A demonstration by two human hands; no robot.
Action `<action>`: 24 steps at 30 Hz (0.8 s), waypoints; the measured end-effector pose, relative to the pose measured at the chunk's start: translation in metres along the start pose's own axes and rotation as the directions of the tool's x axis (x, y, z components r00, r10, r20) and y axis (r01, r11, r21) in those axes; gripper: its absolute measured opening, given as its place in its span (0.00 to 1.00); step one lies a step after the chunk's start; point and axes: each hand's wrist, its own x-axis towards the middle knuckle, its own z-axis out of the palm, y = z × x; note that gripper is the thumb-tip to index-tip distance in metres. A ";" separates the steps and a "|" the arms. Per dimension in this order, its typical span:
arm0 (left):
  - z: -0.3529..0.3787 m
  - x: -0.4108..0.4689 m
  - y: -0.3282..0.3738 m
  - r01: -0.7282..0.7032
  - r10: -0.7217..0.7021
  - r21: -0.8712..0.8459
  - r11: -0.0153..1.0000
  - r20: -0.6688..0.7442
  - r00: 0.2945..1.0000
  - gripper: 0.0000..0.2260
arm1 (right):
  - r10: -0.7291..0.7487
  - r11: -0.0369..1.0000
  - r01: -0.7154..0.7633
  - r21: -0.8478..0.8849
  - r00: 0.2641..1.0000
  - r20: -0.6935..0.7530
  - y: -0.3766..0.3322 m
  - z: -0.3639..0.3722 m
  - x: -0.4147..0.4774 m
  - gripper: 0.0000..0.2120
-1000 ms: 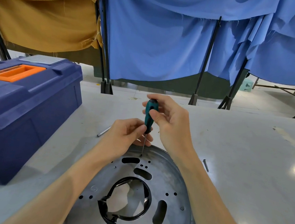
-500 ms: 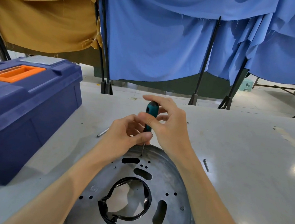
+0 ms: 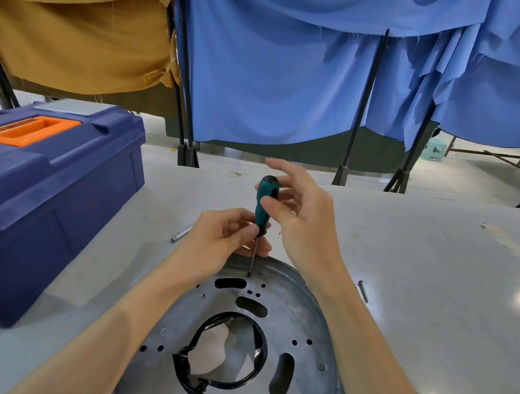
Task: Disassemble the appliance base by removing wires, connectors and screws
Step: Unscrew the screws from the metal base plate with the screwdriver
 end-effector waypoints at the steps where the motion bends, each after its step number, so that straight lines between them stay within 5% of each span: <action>1: -0.001 0.001 -0.002 -0.004 0.004 0.009 1.000 -0.010 1.000 0.04 | -0.002 1.000 0.002 0.010 1.000 0.011 0.000 0.000 0.000 0.19; 5: -0.001 0.000 0.003 -0.020 0.022 0.058 0.998 -0.027 0.999 0.15 | -0.046 0.997 0.048 -0.052 0.998 0.034 -0.002 0.005 -0.003 0.15; 9: 0.002 -0.001 0.003 0.014 -0.014 0.015 1.000 0.050 0.999 0.11 | -0.018 1.000 0.018 -0.002 1.000 -0.005 0.000 0.000 -0.001 0.20; 14: 0.000 -0.001 0.003 0.034 -0.034 0.027 0.999 0.003 0.999 0.06 | -0.033 0.999 0.032 0.034 0.999 0.041 -0.001 0.002 -0.002 0.14; 18: 0.001 -0.002 0.007 0.006 -0.005 0.018 1.000 -0.021 1.000 0.15 | -0.029 0.999 0.029 -0.035 1.000 0.008 0.000 0.003 -0.002 0.18; 24: 0.000 0.000 0.001 0.008 -0.008 -0.002 1.000 -0.017 1.000 0.06 | -0.020 0.999 0.018 0.051 0.999 0.039 -0.001 0.002 -0.002 0.16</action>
